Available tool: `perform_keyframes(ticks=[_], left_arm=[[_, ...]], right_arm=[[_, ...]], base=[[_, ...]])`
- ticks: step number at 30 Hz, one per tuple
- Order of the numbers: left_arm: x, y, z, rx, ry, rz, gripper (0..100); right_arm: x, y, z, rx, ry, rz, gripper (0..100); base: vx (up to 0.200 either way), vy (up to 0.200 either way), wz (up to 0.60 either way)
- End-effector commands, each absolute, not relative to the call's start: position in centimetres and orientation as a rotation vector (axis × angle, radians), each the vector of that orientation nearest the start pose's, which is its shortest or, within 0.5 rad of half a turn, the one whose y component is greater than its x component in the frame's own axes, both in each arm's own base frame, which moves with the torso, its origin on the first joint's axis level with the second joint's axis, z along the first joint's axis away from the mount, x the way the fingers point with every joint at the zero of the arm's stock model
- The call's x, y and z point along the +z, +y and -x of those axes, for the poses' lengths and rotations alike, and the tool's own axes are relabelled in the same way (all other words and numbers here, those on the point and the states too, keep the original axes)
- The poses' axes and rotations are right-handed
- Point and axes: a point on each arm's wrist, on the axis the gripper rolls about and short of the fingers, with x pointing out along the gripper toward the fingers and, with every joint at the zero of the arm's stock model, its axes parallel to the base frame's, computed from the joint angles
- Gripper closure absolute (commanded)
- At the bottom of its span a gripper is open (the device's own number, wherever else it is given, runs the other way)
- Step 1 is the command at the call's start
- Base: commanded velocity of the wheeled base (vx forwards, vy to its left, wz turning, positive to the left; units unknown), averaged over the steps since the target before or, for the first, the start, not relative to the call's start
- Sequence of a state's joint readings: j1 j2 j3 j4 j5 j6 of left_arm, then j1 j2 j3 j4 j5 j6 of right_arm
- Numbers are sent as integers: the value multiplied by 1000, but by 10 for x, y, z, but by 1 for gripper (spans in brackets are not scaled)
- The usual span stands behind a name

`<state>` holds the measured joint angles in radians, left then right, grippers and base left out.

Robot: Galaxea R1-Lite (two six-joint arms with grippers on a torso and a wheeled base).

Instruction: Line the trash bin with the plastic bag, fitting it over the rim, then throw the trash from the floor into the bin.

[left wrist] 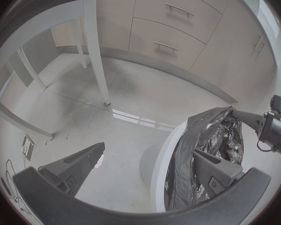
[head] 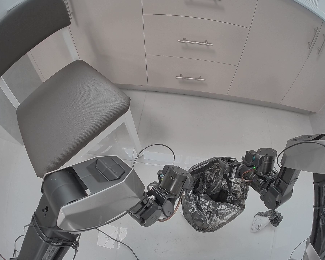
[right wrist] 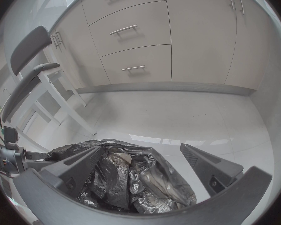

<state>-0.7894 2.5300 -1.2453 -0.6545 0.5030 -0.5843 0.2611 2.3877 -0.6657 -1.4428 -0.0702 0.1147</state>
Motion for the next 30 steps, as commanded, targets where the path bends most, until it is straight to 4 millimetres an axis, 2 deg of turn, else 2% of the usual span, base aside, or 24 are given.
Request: perform_keyframes(ticks=[1, 8, 16, 22, 30], left_arm=[[-30, -315, -313, -141, 565, 177, 0], [-31, -324, -290, -201, 561, 155, 0], [-33, -324, -288, -205, 563, 128, 0], [-39, -320, -285, -178, 545, 45, 0], [-44, -318, -289, -132, 461, -35, 0]], right_arm=[[-9, 95, -353, 179, 291, -65, 0], [-11, 98, -352, 187, 296, -66, 0], [-8, 102, -345, 199, 273, -67, 0], [-8, 105, -345, 205, 275, -65, 0], [-9, 105, -345, 207, 277, -67, 0]], base=[[0, 0, 0], [0, 0, 0], [0, 0, 0], [0, 0, 0], [0, 0, 0]])
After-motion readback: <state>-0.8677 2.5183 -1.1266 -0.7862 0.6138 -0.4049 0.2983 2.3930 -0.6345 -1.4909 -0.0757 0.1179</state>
